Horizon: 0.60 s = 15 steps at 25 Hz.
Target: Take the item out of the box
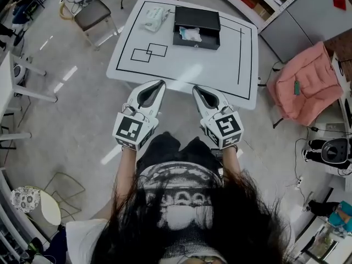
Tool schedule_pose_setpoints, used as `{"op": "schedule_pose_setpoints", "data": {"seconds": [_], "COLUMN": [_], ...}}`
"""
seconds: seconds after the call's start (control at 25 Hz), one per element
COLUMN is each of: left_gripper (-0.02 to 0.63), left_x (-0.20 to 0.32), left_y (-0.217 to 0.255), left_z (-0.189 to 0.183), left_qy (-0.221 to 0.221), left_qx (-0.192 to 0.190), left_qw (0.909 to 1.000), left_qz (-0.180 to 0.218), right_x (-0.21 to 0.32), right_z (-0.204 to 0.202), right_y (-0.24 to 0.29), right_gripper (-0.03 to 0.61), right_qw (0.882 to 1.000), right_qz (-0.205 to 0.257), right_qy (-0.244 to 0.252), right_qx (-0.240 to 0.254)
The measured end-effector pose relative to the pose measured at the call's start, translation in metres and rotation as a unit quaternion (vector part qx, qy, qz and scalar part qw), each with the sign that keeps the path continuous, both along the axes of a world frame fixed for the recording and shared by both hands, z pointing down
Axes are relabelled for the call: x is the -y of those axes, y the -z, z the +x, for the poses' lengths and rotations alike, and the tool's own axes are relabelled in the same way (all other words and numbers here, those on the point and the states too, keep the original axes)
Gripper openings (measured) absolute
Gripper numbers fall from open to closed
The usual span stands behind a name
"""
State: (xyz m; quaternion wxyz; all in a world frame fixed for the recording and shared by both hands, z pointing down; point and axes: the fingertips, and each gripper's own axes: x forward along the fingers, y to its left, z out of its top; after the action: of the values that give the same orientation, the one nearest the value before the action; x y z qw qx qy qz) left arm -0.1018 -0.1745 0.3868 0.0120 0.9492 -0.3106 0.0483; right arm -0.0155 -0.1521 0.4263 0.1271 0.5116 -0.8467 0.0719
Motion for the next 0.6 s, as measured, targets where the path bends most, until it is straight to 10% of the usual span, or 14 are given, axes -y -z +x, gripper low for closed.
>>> {"op": "schedule_pose_setpoints", "data": {"seconds": [0.6], "left_gripper": [0.000], "left_x": [0.030], "left_y": [-0.007], "left_z": [0.008], "left_qy": [-0.018], "left_qx": [-0.002], "left_qw": [0.9998], "left_qz": [-0.001], "right_x": [0.050], "right_z": [0.030], "right_y": [-0.011], "right_gripper": [-0.002], "right_qw": [0.999], "right_qz": [-0.011], "right_qy": [-0.019], "right_qx": [-0.032]}}
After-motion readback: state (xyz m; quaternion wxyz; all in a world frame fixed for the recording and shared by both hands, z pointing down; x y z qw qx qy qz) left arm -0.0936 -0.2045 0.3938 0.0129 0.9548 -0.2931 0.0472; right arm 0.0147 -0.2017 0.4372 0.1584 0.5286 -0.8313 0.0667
